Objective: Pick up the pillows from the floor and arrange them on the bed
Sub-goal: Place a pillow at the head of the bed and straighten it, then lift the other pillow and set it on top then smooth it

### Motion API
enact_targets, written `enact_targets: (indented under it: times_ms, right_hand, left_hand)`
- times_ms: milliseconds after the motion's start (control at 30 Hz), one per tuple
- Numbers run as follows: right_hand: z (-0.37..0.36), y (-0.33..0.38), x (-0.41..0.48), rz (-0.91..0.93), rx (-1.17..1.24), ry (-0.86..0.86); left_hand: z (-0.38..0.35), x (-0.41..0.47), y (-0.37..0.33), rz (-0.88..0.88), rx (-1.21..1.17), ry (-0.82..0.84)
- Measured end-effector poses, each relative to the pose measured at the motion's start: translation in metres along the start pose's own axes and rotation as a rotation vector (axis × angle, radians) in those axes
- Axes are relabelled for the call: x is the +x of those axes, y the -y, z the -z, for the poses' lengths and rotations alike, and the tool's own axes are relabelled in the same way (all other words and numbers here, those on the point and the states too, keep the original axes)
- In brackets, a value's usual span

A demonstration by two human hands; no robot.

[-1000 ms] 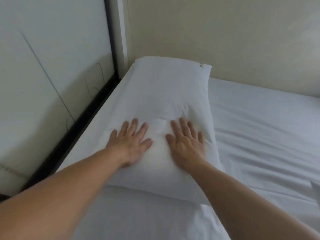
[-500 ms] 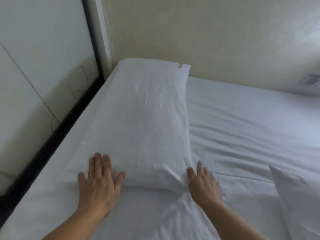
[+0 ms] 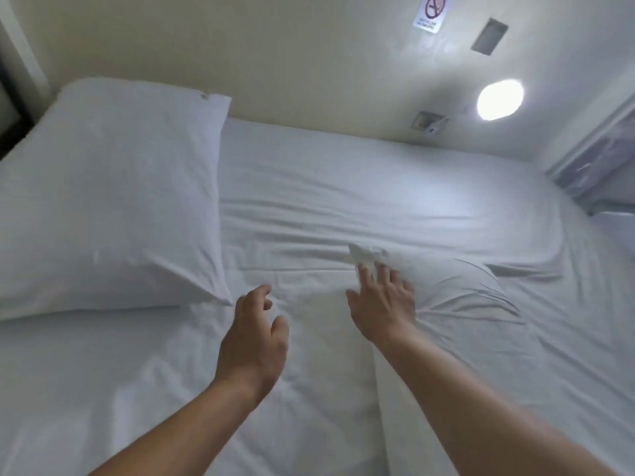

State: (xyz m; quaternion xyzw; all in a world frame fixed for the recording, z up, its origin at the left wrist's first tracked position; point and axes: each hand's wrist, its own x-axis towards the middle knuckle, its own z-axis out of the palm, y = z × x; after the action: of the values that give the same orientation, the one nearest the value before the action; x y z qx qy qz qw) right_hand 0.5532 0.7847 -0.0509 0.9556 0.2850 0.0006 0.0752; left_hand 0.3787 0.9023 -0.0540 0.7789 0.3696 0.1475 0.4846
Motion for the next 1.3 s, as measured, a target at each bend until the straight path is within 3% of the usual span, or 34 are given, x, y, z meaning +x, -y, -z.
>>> enact_targets:
  times_ms: [133,233,300,367,433,533,600,667,733,833,967,1067,1200,1300]
  right_hand:
    - [0.004,-0.14,-0.072,-0.248,-0.005,0.006]
    - [-0.007,-0.238,-0.138,-0.595,0.172,0.151]
    - [-0.027,-0.285,-0.176,-0.768,0.314,0.28]
    - [-0.058,-0.306,-0.204,-0.804,0.474,0.371]
    - [-0.088,-0.308,-0.215,-0.773,0.64,0.345]
    - [-0.111,-0.305,-0.207,-0.782,0.628,0.276]
    - [-0.115,-0.304,-0.202,-0.776,0.597,0.264]
    - [-0.11,-0.299,-0.206,-0.743,0.617,0.242]
    - [-0.096,-0.293,-0.214,-0.699,0.619,0.189]
    - [-0.052,-0.274,-0.221,-0.617,0.652,0.052]
    - [0.014,-0.221,-0.223,-0.534,0.74,-0.165]
    - [0.057,-0.16,-0.235,-0.424,0.781,-0.286]
    - [0.094,-0.046,-0.277,-0.079,0.673,-0.176]
    - [0.117,0.048,-0.317,0.358,0.712,0.072]
  left_hand:
    - [-0.105,-0.087,-0.038,0.057,0.008,0.258]
    - [-0.179,-0.152,-0.059,0.182,0.034,0.497]
    - [-0.215,-0.179,-0.062,0.218,0.131,0.563]
    - [-0.237,-0.189,-0.058,0.201,0.271,0.553]
    - [-0.251,-0.187,-0.052,0.192,0.338,0.5]
    - [-0.259,-0.186,-0.044,0.179,0.383,0.428]
    - [-0.255,-0.187,-0.036,0.265,0.347,0.337]
    - [-0.244,-0.191,-0.027,0.452,0.282,0.288]
    - [-0.229,-0.201,-0.025,0.517,0.111,0.291]
    - [-0.189,-0.207,-0.043,0.4,-0.031,0.185]
    - [-0.108,-0.182,-0.064,0.235,0.042,0.056]
    - [-0.056,-0.184,-0.031,0.2,0.095,0.035]
    - [-0.014,-0.239,0.062,0.307,0.132,0.22]
    - [0.034,-0.246,0.092,0.356,0.01,0.099]
